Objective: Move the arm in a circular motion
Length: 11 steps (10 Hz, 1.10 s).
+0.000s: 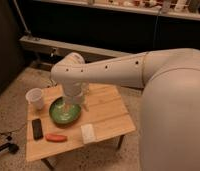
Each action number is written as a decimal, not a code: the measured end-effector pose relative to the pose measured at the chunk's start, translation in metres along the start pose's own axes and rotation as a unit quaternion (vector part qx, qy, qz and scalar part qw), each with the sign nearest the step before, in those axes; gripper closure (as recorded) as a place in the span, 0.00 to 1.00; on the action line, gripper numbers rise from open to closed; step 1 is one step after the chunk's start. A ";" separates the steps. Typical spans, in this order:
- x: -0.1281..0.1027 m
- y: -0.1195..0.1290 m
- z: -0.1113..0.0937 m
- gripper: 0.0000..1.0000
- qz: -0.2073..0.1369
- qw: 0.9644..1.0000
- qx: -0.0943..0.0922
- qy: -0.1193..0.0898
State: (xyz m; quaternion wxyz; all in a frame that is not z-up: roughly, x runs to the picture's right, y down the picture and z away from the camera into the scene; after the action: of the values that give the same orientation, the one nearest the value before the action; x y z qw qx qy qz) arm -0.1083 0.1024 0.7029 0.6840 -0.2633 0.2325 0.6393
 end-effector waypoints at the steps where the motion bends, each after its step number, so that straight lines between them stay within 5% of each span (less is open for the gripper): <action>1: 0.000 -0.001 0.000 0.35 0.000 1.000 0.000 -0.001; 5: -0.006 -0.003 -0.002 0.35 -0.012 0.999 -0.026 -0.039; 11: -0.020 -0.029 -0.001 0.35 0.001 0.998 -0.001 -0.061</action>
State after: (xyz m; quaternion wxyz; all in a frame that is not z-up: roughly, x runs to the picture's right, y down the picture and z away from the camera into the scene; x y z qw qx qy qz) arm -0.0806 0.0852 0.7169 0.6964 -0.2239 0.1901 0.6548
